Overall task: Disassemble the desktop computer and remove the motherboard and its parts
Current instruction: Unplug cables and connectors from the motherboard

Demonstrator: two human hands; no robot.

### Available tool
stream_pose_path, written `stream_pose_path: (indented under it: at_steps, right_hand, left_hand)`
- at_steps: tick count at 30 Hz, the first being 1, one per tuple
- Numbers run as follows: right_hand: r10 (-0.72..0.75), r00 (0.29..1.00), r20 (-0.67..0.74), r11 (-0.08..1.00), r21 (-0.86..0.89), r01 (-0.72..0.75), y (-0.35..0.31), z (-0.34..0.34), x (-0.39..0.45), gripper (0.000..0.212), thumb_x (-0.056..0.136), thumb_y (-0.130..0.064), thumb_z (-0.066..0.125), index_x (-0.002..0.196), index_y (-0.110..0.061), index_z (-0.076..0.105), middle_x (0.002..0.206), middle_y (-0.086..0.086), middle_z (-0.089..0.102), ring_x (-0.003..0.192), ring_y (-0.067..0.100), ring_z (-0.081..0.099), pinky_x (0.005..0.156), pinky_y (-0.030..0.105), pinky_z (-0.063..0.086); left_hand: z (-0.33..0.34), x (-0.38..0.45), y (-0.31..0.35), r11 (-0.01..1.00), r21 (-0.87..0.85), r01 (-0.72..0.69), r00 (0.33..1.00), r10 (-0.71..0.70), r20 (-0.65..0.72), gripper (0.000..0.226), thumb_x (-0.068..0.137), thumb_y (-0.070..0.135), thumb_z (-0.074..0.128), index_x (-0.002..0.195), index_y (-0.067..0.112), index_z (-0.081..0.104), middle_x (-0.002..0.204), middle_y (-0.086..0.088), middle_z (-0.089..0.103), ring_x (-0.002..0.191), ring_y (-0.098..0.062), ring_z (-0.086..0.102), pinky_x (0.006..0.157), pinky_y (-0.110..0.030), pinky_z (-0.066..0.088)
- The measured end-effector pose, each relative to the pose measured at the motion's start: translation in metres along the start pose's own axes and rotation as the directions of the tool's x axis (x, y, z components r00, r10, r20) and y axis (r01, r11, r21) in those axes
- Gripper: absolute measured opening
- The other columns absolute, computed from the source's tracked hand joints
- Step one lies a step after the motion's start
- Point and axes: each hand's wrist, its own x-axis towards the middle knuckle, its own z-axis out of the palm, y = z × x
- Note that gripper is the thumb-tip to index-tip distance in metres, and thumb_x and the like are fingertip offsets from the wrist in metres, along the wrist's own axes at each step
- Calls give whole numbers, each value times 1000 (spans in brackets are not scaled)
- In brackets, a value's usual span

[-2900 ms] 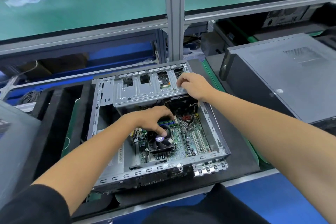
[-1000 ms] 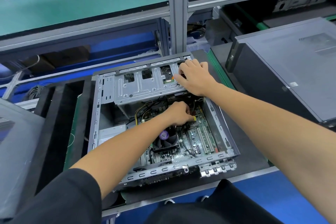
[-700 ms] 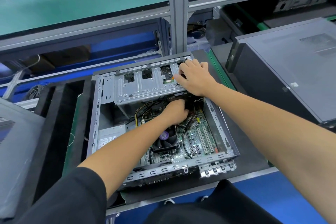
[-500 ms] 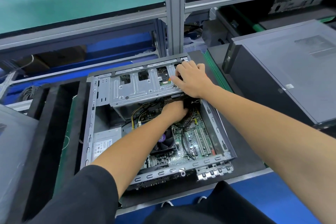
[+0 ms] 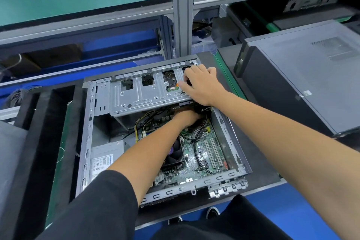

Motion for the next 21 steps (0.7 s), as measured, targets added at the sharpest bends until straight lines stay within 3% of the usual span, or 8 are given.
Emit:
stream_pose_path:
  at_steps: [6,9,15,21]
  right_hand:
    - [1,1000,-5,1000,-1,-1,1,3,-1,32,97,-48,38,86,-19,47,89,-4,45,89,17,38,83,36,23]
    - [1,1000,-4,1000,-6,-1,1,3,0,32,96,-49,38,86,-20,48,89,-5,46,90,17,38,82,35,22]
    - [-1,1000,-14,1000,6,1,1,3,1,32,96,-49,38,87,-21,49,89,-5,46,90,15,38,83,34,21]
    - [-2,1000,-13,1000,0,2,1,2,1,32,96,-49,39,86,-21,49,90,-5,48,90,15,38,83,34,20]
  left_hand:
    - [-2,4,3,999,36,-41,998,39,45,54,103,34,36,151,15,22,158,-10,23,141,-26,28,110,-34,25]
    - [1,5,1,999,-36,26,997,-23,75,49,103,31,38,147,13,33,152,-10,37,135,-27,37,108,-34,30]
    - [5,7,1,998,38,-53,999,53,-5,50,103,28,38,150,14,27,155,-10,30,139,-26,32,107,-31,27]
    - [9,4,3,999,-4,-55,994,54,-93,45,100,26,44,143,14,41,144,-14,46,126,-31,47,95,-33,38]
